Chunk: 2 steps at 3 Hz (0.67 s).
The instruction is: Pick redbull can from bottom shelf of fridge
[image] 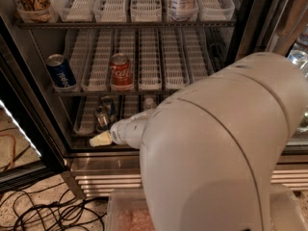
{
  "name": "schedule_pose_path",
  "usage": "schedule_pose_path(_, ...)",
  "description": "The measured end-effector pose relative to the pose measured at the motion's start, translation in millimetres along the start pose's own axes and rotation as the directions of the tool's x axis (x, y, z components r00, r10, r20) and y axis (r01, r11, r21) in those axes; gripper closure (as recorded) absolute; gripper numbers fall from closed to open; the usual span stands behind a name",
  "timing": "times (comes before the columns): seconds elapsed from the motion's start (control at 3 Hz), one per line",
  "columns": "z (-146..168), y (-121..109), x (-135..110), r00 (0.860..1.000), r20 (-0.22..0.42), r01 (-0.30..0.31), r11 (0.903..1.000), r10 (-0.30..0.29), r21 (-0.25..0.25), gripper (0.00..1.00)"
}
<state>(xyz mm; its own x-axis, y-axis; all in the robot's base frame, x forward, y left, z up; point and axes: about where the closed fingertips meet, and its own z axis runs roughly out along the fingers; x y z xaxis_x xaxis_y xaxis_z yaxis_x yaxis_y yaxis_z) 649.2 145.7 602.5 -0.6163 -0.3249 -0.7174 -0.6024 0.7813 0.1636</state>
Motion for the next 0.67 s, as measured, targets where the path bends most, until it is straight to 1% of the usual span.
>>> schedule_pose_path(0.33, 20.5, 19.0, -10.1, 0.997, 0.068, -0.028, 0.9975, 0.033, -0.065, 0.0)
schedule_pose_path(0.67, 34.4, 33.8, -22.8, 0.992, 0.116, -0.041, 0.9929, 0.054, -0.112, 0.0)
